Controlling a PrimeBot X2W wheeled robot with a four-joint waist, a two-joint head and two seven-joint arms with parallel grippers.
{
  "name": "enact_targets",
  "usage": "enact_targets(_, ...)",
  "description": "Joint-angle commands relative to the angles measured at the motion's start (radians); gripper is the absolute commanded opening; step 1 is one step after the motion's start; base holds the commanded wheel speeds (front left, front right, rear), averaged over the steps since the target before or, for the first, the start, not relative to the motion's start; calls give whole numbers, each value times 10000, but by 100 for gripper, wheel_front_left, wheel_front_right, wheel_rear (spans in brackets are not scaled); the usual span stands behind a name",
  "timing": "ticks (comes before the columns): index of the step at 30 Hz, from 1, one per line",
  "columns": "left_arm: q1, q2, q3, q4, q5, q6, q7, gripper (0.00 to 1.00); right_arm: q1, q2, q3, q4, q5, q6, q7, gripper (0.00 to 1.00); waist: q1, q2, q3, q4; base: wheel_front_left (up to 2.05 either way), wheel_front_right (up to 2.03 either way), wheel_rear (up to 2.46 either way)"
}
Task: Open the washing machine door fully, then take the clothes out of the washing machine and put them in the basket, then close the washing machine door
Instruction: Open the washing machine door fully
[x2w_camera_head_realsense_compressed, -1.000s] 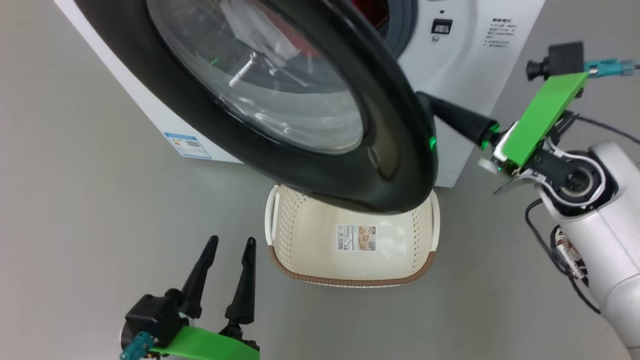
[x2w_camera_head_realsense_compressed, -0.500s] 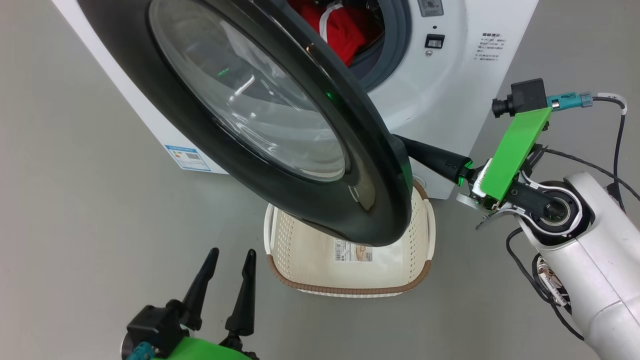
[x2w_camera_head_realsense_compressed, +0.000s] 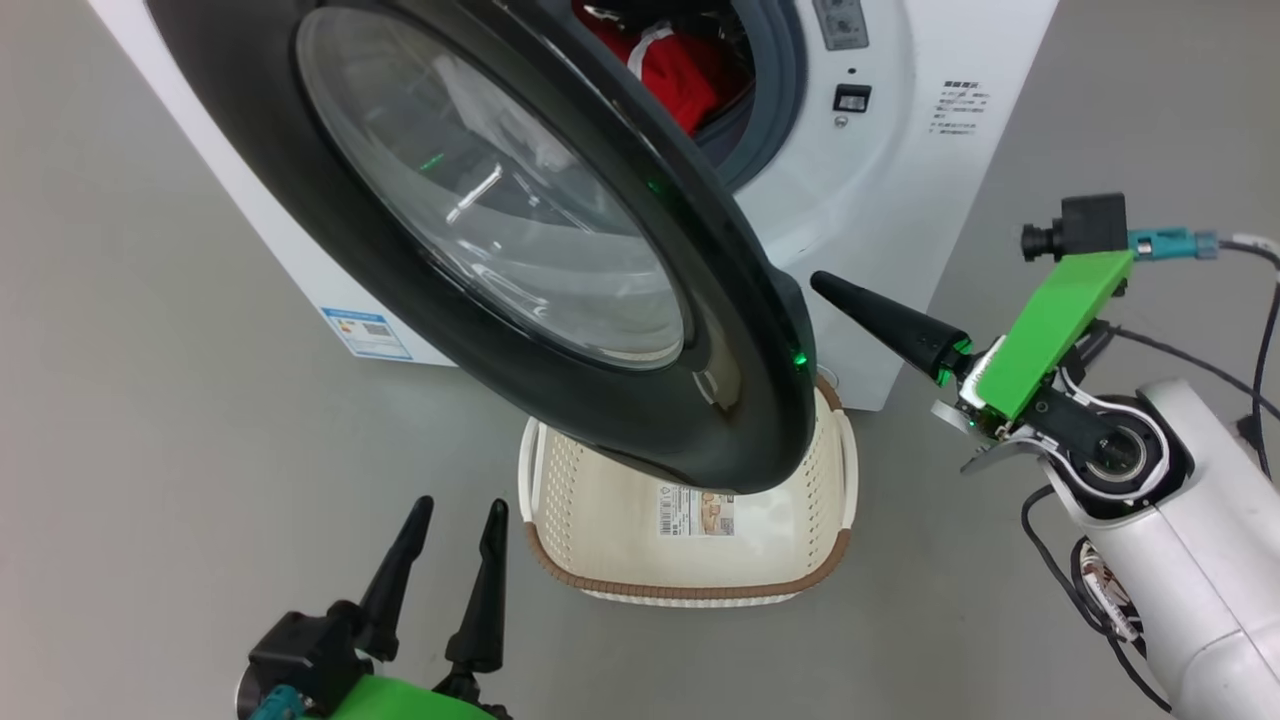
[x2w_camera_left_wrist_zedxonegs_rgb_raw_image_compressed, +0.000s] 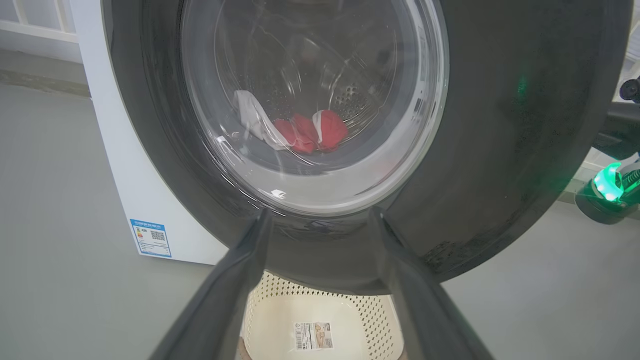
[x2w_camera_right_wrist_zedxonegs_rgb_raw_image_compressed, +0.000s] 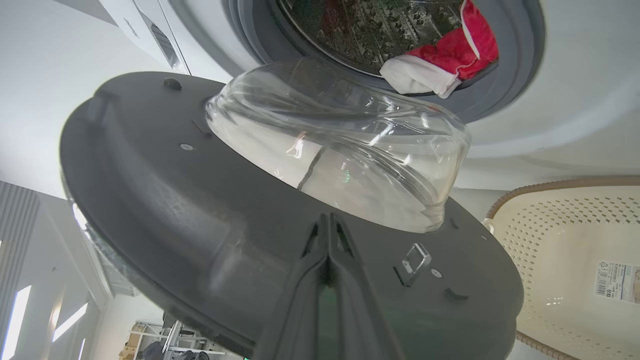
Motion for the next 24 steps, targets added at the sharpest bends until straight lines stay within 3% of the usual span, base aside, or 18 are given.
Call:
enact_targets(1, -6, 97, 406, -171, 143, -80, -122, 100, 199, -15, -98, -238, -230, 77, -184, 26, 0, 0, -57, -114, 0, 0, 0)
enact_targets(5, 40, 97, 501, -151, 217, -148, -122, 100, 616, -59, -184, -280, -253, 77, -446, 38, 0, 0, -146, -311, 0, 0, 0)
enact_targets(6, 60, 97, 536, -146, 235, -159, -122, 100, 738, -68, -201, -296, -255, 77, -510, 47, 0, 0, -169, -368, 0, 0, 0)
enact_targets(7, 79, 97, 577, -141, 251, -170, -122, 100, 861, -71, -232, -312, -248, 77, -586, 73, 0, 0, -192, -426, 0, 0, 0)
enact_targets(8, 101, 97, 623, -137, 264, -180, -122, 100, 982, -71, -266, -323, -239, 77, -665, 93, 0, 0, -219, -490, 0, 0, 0)
enact_targets(9, 126, 97, 668, -133, 268, -193, -122, 100, 1104, -77, -304, -337, -244, 77, -761, 100, 0, 0, -251, -551, 0, 0, 0)
enact_targets(24, 481, 97, 1299, -119, 434, -334, -122, 100, 3169, -288, -496, -545, -565, 77, -2184, 100, 0, 0, -664, -1317, 0, 0, 0)
